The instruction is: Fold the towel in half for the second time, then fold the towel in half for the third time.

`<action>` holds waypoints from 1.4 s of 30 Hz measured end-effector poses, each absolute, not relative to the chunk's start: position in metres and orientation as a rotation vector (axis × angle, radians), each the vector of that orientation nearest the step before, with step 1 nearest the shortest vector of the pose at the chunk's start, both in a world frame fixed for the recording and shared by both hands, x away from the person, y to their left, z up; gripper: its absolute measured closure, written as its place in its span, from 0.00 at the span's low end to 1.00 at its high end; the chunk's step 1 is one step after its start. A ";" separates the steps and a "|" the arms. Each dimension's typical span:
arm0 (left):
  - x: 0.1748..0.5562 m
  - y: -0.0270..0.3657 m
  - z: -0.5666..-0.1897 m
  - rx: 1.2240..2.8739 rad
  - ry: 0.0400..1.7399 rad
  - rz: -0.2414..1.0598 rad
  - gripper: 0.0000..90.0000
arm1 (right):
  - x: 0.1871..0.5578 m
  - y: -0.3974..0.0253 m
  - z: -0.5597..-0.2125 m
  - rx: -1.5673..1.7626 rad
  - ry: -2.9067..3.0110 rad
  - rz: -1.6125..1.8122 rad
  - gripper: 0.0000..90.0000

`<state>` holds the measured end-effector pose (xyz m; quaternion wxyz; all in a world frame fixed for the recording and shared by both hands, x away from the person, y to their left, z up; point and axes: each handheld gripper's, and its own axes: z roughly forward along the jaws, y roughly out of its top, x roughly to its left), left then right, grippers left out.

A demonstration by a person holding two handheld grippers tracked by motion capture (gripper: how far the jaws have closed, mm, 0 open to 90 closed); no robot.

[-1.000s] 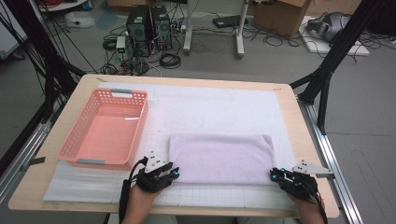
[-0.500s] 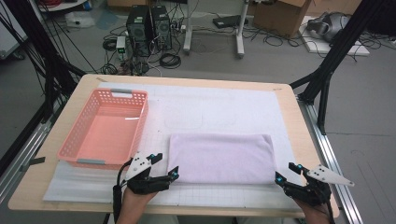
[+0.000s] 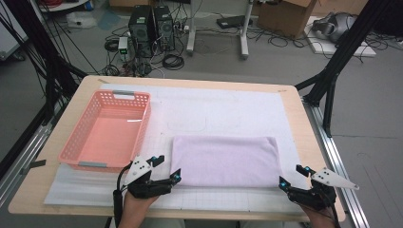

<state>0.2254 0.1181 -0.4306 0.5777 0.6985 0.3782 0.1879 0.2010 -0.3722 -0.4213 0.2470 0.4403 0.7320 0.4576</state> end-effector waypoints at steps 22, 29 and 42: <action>0.224 0.118 -0.436 1.681 0.901 0.414 0.27 | 0.211 -0.368 -0.423 1.213 2.013 1.282 0.21; 0.224 0.115 -0.440 1.736 0.958 0.420 0.31 | 0.217 -0.358 -0.423 1.195 2.052 1.296 0.21; 0.230 0.113 -0.453 1.827 1.068 0.356 0.42 | 0.234 -0.325 -0.415 1.118 2.092 1.340 0.22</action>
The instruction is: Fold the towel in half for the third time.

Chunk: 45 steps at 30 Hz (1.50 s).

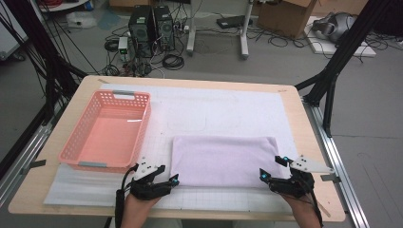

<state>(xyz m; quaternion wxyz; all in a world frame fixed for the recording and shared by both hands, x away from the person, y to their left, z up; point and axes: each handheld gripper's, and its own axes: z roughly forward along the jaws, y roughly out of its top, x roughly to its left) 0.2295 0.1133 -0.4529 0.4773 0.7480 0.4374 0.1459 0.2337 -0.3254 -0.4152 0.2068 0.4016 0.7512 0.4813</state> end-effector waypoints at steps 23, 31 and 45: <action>0.232 0.098 -0.455 1.886 1.129 0.321 0.79 | 0.326 -0.216 -0.387 0.990 2.335 1.321 0.24; 0.230 0.097 -0.455 1.852 1.156 0.300 0.87 | 0.358 -0.173 -0.391 0.938 2.456 1.234 0.30; 0.232 0.103 -0.457 1.800 1.194 0.222 0.88 | 0.392 -0.092 -0.417 0.783 2.692 1.051 0.45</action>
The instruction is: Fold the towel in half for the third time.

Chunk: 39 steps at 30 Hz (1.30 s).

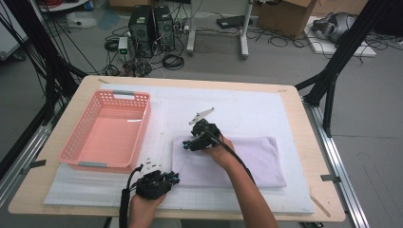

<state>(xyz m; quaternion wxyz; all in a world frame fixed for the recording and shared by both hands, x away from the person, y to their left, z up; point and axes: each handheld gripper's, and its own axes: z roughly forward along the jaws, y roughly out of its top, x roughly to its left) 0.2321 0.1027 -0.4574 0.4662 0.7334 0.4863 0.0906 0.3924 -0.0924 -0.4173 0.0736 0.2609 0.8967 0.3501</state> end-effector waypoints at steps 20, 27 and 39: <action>0.229 0.120 -0.452 1.756 1.220 0.168 0.91 | 0.405 -0.060 -0.420 0.637 2.789 1.038 0.91; 0.217 0.136 -0.426 1.681 1.183 0.199 0.91 | 0.396 -0.060 -0.397 0.603 2.718 1.255 0.91; 0.223 0.106 -0.391 1.655 1.041 0.179 0.91 | 0.389 -0.104 -0.362 0.637 2.584 1.485 0.91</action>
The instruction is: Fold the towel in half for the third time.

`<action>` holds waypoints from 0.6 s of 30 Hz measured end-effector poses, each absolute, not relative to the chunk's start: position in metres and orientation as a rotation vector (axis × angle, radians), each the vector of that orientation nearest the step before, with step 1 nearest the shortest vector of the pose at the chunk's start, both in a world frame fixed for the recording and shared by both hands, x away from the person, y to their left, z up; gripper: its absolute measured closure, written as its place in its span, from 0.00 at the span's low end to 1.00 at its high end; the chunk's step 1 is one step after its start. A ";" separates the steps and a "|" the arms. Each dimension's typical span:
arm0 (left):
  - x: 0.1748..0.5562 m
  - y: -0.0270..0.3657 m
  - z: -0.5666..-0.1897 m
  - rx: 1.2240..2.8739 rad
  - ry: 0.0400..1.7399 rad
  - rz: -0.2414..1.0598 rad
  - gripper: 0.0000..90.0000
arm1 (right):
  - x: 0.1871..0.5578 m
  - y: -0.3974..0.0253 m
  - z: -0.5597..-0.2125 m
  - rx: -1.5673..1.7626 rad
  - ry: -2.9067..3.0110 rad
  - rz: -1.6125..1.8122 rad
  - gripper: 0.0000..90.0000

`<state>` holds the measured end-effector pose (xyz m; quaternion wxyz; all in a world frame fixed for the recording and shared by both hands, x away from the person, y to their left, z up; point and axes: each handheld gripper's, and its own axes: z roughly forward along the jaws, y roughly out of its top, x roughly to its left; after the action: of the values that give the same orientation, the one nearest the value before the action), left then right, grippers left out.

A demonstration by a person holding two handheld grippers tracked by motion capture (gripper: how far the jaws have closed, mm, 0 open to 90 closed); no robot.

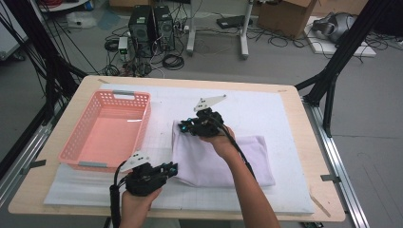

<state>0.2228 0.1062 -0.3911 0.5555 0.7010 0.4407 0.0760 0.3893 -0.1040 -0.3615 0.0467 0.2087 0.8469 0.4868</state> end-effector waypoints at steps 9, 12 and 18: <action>0.241 0.063 -0.383 1.723 0.985 0.158 0.91 | 0.390 -0.145 -0.361 0.704 2.514 1.446 0.91; 0.246 0.050 -0.384 1.742 0.971 0.150 0.91 | 0.391 -0.159 -0.361 0.730 2.498 1.446 0.91; 0.252 0.020 -0.387 1.771 0.944 0.125 0.91 | 0.388 -0.187 -0.364 0.763 2.480 1.408 0.91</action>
<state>0.2523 0.0198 -0.3873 0.5359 0.7436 0.3965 0.0525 0.3880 -0.1866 -0.3640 0.0946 0.2572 0.8363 0.4749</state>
